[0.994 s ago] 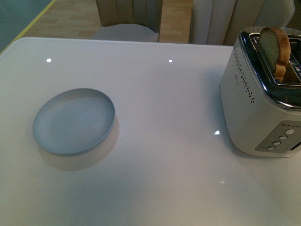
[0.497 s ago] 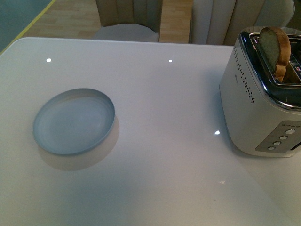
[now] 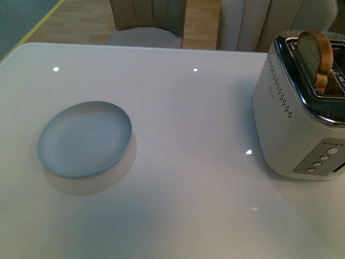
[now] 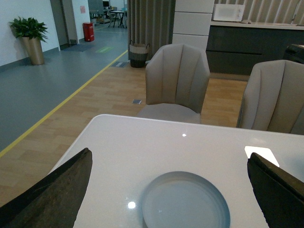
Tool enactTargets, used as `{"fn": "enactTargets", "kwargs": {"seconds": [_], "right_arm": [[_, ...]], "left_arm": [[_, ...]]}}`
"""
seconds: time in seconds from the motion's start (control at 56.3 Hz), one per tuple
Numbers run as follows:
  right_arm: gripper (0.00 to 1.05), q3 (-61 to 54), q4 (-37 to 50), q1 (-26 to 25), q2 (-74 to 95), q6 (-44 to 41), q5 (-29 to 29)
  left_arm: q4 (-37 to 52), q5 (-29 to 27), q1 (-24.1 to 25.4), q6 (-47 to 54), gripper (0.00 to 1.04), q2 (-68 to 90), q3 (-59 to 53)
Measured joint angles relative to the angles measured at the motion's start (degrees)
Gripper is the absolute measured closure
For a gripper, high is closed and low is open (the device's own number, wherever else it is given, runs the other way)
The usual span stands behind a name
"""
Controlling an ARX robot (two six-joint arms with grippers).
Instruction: Left arm holds plate, right arm toasts bread
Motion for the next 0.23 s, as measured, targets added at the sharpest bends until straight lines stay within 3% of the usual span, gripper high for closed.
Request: {"fn": "enactTargets", "kwargs": {"seconds": [0.231], "right_arm": [[0.09,0.00,0.00,0.00,0.00,0.00,0.00]], "left_arm": [[0.00,0.00,0.00,0.02,0.07,0.00,0.00]]}}
